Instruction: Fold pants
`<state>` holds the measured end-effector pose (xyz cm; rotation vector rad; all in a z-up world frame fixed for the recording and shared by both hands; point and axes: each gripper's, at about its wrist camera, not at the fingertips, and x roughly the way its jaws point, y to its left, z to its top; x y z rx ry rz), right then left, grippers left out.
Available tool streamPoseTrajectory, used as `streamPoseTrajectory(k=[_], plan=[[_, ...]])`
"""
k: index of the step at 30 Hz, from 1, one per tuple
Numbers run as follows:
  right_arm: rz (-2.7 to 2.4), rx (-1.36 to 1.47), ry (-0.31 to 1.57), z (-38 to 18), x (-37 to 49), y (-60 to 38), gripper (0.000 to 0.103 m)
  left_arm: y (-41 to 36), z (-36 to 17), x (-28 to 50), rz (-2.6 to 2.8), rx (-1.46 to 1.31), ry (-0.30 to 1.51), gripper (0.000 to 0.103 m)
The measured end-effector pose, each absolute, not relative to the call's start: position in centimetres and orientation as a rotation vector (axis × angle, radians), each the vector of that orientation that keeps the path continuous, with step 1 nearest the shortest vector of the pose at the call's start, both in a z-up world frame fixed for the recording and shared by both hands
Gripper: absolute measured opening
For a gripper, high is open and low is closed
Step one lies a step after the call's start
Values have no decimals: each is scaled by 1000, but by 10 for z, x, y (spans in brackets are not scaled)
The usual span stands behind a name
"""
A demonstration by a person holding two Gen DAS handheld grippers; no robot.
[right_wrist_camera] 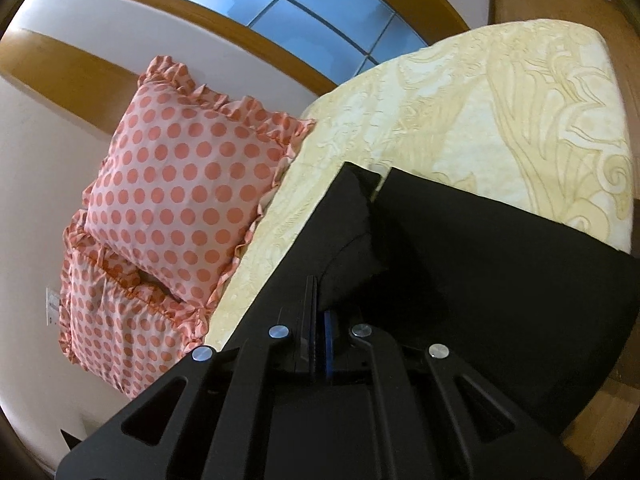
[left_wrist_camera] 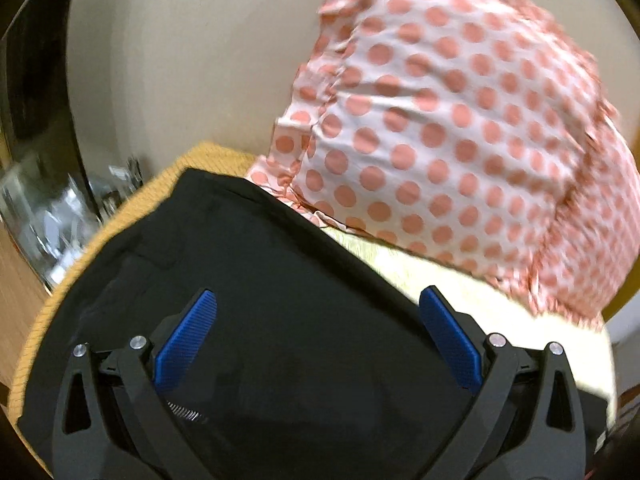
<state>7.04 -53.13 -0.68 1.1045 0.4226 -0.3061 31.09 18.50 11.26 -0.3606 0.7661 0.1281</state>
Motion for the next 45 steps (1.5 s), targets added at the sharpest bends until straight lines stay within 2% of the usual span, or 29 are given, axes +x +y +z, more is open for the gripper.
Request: streamPoseTrajectory(k=[4, 6, 10, 14, 16, 18, 20, 27, 32, 36, 39, 45], plan=[[-320, 1100, 433, -8, 67, -533, 3, 199, 94, 367, 143, -483, 862, 95], [-326, 1099, 443, -9, 66, -535, 3, 202, 83, 390, 165, -494, 901, 86], [-332, 1092, 459, -10, 67, -537, 3, 213, 62, 426, 243, -514, 962, 77], [-337, 1070, 467, -9, 71, -536, 3, 219, 47, 439, 267, -549, 1000, 64], [-338, 1058, 468, -8, 73, -536, 3, 222, 41, 441, 280, -563, 1004, 51], [-335, 1047, 467, -6, 75, -536, 3, 226, 36, 440, 298, -588, 988, 18], [-326, 1042, 463, -5, 75, -537, 3, 232, 33, 431, 305, -607, 978, 7], [-301, 1002, 432, 13, 82, -547, 3, 231, 76, 361, 235, -542, 884, 4], [-295, 965, 377, 35, 80, -557, 3, 223, 130, 252, 181, -483, 758, 4], [-291, 956, 330, 49, 69, -563, 3, 221, 149, 170, 179, -454, 667, 4], [-301, 967, 332, 47, 60, -566, 3, 214, 139, 110, 209, -448, 638, 4], [-324, 1049, 400, 18, 45, -575, 3, 205, 72, 34, 268, -499, 699, 4]])
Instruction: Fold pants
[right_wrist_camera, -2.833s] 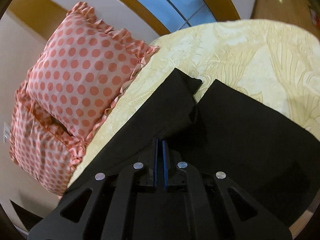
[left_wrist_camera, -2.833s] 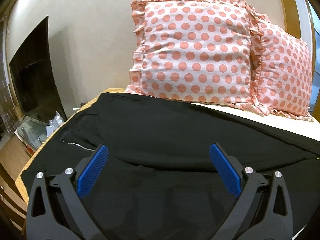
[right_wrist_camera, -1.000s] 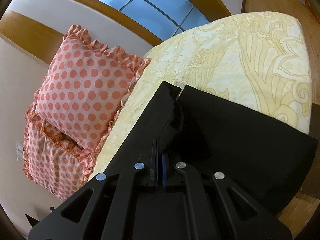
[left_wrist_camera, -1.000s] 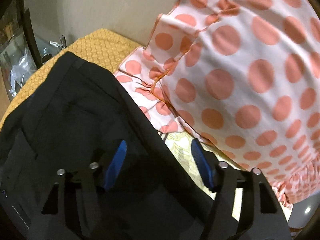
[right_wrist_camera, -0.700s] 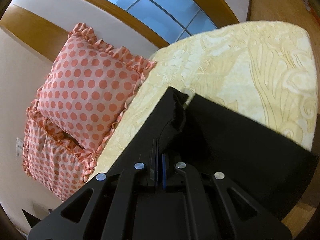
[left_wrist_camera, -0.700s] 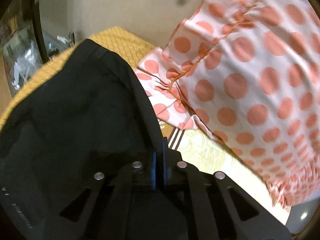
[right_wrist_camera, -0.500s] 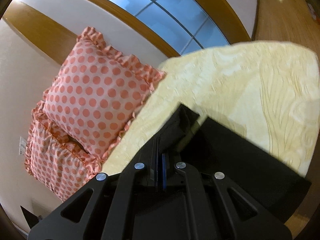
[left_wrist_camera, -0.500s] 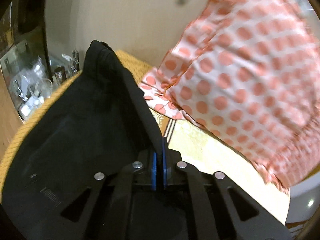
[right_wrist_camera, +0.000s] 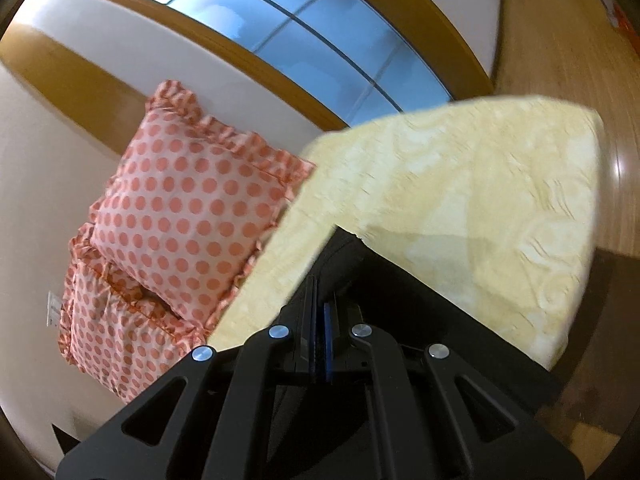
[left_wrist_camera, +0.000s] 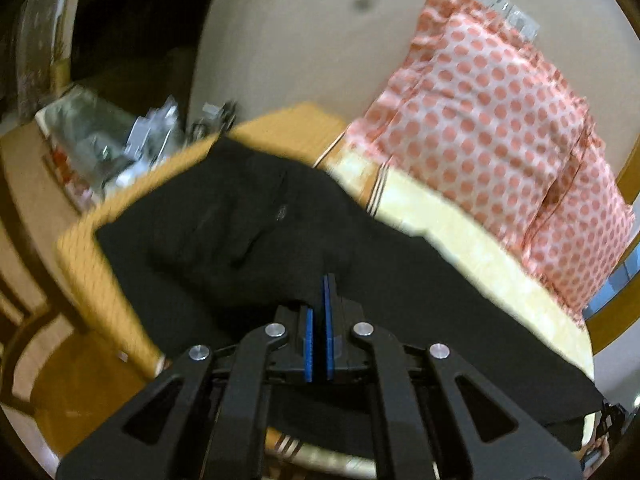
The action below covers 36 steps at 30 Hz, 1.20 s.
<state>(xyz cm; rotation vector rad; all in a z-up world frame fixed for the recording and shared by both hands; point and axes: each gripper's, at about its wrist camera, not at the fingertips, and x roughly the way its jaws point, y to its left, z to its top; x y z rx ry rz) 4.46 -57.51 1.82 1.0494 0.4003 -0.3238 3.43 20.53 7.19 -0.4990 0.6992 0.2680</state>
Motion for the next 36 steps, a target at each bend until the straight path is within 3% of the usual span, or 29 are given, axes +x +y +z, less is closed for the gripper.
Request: streamPoseTrajectory(k=[11, 12, 14, 15, 22, 24, 26, 28, 33, 36], plan=[[-354, 1131, 388, 3, 11, -585, 3, 202, 21, 3, 310, -561, 682, 7], [-356, 1133, 395, 1, 11, -584, 3, 206, 20, 1, 301, -599, 673, 10], [-362, 1119, 397, 1, 11, -583, 3, 221, 21, -3, 286, -699, 646, 33], [-361, 1117, 395, 2, 12, -582, 3, 225, 22, -4, 284, -721, 635, 40], [-367, 1100, 403, 3, 13, -581, 3, 261, 34, -18, 222, -908, 517, 58], [-370, 1098, 408, 2, 13, -582, 3, 265, 43, -26, 239, -876, 487, 72], [-376, 1096, 414, 1, 15, -581, 3, 271, 48, -30, 311, -838, 474, 78], [-379, 1090, 418, 1, 18, -581, 3, 282, 46, -22, 320, -861, 499, 77], [-374, 1086, 415, 3, 17, -579, 3, 305, 29, 4, 322, -951, 574, 54], [-373, 1085, 417, 3, 17, -579, 3, 305, 24, 12, 299, -970, 589, 49]])
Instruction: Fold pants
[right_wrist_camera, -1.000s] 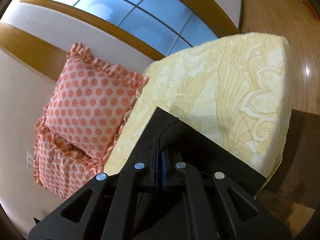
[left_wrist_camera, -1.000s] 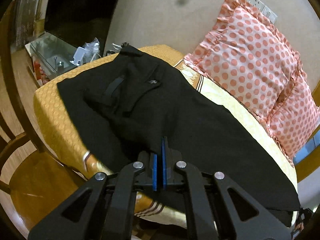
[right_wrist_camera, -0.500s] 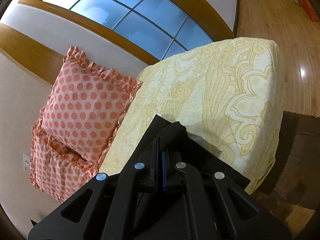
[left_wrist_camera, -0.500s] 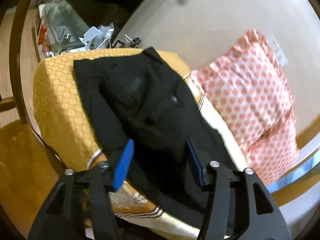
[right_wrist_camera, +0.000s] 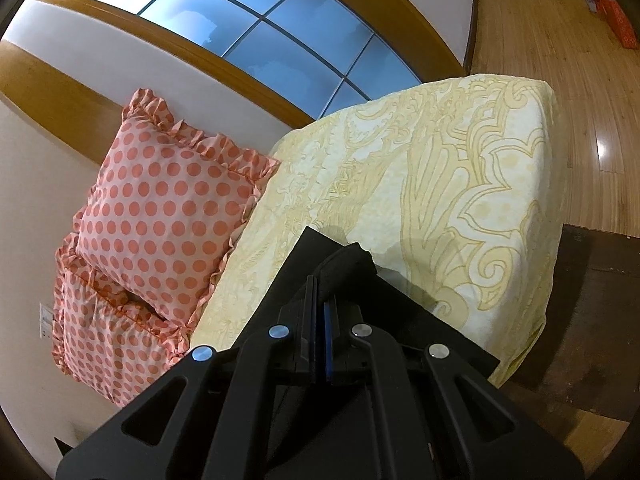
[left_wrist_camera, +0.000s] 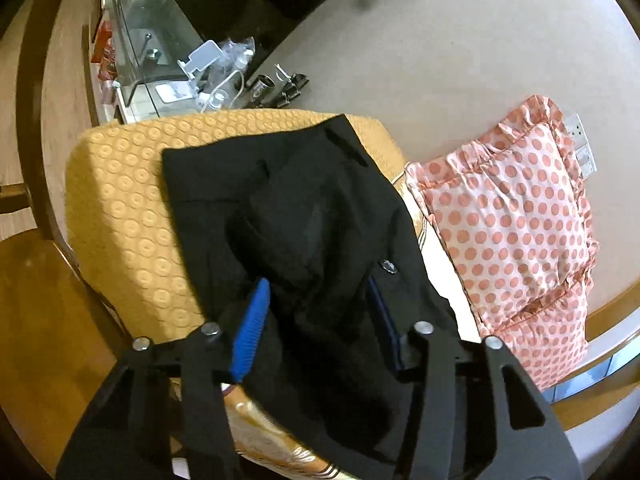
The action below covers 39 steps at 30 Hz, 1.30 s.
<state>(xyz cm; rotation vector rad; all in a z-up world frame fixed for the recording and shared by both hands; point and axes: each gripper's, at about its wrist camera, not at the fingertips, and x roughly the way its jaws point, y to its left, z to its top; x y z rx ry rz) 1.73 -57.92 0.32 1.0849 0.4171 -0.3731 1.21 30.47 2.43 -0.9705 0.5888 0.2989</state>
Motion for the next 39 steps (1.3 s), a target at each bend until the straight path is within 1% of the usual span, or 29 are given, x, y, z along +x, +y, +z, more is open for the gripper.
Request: streamPoseTrajectory(k=[2, 6, 11, 12, 13, 14, 18, 20, 22, 26, 29, 32, 35, 37, 39], plan=[[-374, 1085, 419, 3, 17, -579, 3, 303, 23, 15, 309, -955, 600, 49], [-373, 1083, 418, 4, 16, -578, 3, 307, 17, 9, 352, -1015, 616, 49], [-368, 1079, 419, 4, 18, -576, 3, 312, 19, 14, 387, -995, 625, 48], [-367, 1078, 418, 4, 18, -576, 3, 313, 20, 17, 389, -988, 626, 45], [-367, 1078, 417, 3, 18, -576, 3, 314, 20, 19, 402, -983, 630, 38], [-366, 1082, 418, 3, 18, -576, 3, 315, 20, 20, 418, -976, 634, 26], [-369, 1087, 414, 3, 17, -576, 3, 317, 38, 11, 447, -881, 609, 20], [-368, 1082, 410, 5, 17, -576, 3, 316, 55, 1, 493, -797, 574, 19], [-369, 1073, 408, 7, 19, -575, 3, 320, 63, -4, 504, -771, 573, 20], [-373, 1079, 420, 4, 20, -578, 3, 331, 42, 3, 532, -771, 685, 20], [-362, 1082, 423, 7, 22, -581, 3, 334, 35, 5, 527, -775, 700, 23], [-323, 1054, 383, 21, 21, -578, 3, 335, 40, 8, 515, -770, 705, 24], [-284, 1000, 307, 43, 13, -570, 3, 330, 50, 8, 503, -717, 687, 23], [-332, 979, 350, 37, 8, -567, 3, 328, 55, 6, 498, -677, 685, 22], [-378, 1012, 423, 14, 1, -569, 3, 332, 50, 6, 498, -679, 703, 21]])
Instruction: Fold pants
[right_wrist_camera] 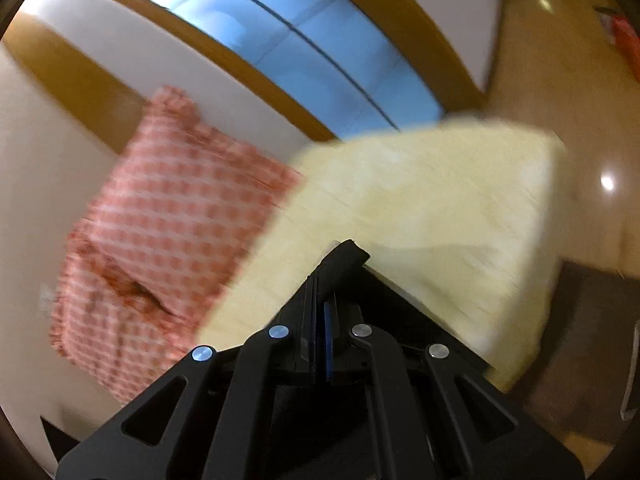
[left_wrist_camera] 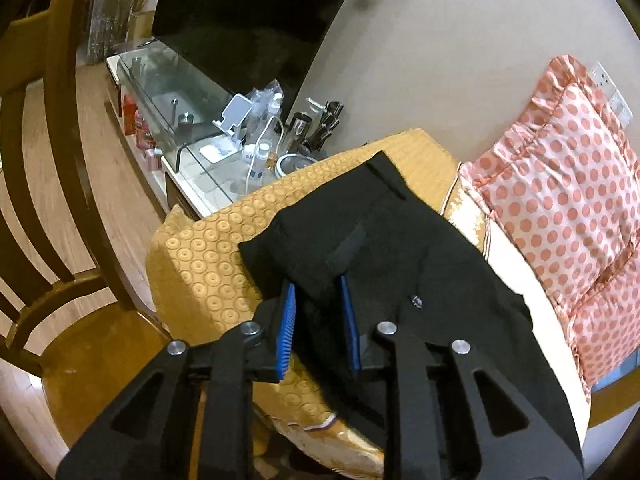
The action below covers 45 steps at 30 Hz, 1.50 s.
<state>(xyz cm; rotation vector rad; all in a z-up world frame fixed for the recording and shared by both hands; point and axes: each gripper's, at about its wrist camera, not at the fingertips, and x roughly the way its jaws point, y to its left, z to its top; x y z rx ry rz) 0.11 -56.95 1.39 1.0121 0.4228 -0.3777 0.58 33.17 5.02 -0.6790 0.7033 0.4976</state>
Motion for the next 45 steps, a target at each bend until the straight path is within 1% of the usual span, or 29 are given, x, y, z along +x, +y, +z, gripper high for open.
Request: streamPoseTrajectory(k=[2, 5, 9, 11, 15, 20, 26, 28, 30, 31, 33, 34, 35, 36, 37, 38, 39, 41, 45], plan=[[-406, 1069, 487, -15, -9, -571, 3, 337, 44, 6, 502, -688, 729, 20], [-410, 1114, 502, -33, -21, -571, 3, 345, 43, 7, 486, -700, 745, 20], [-377, 1071, 436, -8, -25, -566, 3, 347, 56, 10, 463, -679, 748, 20], [-387, 1042, 446, 2, -20, -564, 3, 345, 62, 11, 456, -654, 747, 20], [-425, 1035, 474, -1, -18, -561, 3, 351, 58, 11, 458, -651, 764, 20], [-456, 1076, 531, -25, -21, -563, 3, 357, 36, 13, 456, -671, 809, 20], [-468, 1006, 538, -22, -19, -557, 3, 350, 32, 8, 460, -616, 789, 23], [-476, 960, 541, -20, -17, -553, 3, 346, 29, 8, 469, -585, 782, 28], [-486, 908, 555, -16, -15, -549, 5, 339, 32, 6, 511, -517, 758, 42], [-493, 875, 568, -14, -15, -547, 5, 335, 36, 4, 528, -490, 743, 46], [-518, 816, 574, -8, -15, -544, 14, 325, 50, -3, 587, -427, 686, 64], [-547, 783, 568, -3, -18, -542, 16, 320, 57, -6, 618, -398, 656, 68], [-580, 758, 560, 0, -21, -542, 28, 312, 66, -11, 651, -359, 613, 72], [-607, 744, 551, 3, -24, -543, 52, 300, 75, -14, 662, -320, 571, 77], [-652, 730, 532, 6, -30, -545, 64, 291, 81, -15, 656, -296, 547, 80], [-680, 714, 506, 9, -34, -547, 67, 276, 88, -14, 625, -267, 518, 84], [-688, 680, 483, 14, -36, -545, 66, 260, 93, -12, 575, -249, 502, 87], [-650, 613, 470, 20, -30, -539, 57, 231, 96, -2, 452, -232, 495, 88], [-524, 473, 461, 27, -8, -511, 54, 160, 81, 32, 179, -202, 562, 89]])
